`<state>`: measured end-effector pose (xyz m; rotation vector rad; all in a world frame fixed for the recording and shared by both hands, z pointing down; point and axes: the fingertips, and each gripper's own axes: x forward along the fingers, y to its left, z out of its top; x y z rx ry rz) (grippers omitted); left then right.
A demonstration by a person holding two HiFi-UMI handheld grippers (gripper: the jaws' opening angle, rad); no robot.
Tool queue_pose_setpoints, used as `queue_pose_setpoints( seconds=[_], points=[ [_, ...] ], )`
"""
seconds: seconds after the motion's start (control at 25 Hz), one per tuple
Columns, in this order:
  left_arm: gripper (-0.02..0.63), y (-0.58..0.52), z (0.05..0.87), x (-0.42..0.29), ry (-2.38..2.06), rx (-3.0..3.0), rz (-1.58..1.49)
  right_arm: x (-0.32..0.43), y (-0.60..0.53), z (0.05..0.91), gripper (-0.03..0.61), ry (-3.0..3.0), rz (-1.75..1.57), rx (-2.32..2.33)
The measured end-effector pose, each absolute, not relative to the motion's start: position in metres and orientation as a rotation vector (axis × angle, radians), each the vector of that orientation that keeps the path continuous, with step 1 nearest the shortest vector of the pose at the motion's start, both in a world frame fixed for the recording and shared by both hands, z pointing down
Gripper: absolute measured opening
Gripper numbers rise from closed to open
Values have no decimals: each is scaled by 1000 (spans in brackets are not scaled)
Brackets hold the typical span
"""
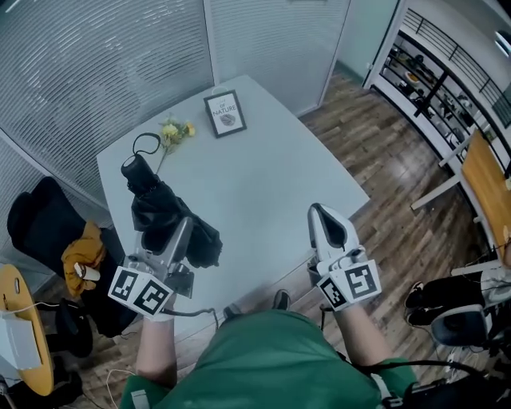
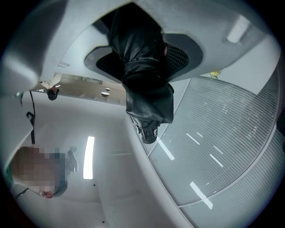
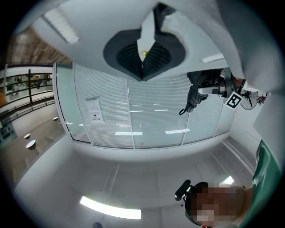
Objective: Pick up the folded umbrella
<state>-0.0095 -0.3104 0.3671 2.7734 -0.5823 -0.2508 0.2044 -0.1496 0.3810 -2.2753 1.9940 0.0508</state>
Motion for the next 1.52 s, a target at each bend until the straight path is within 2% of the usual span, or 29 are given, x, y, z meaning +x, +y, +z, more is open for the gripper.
queue_pose_setpoints(
  seconds=[1.52],
  points=[
    [296, -320, 396, -22, -561, 2694, -169, 196, -158, 390, 3, 2017, 21, -2304]
  ],
)
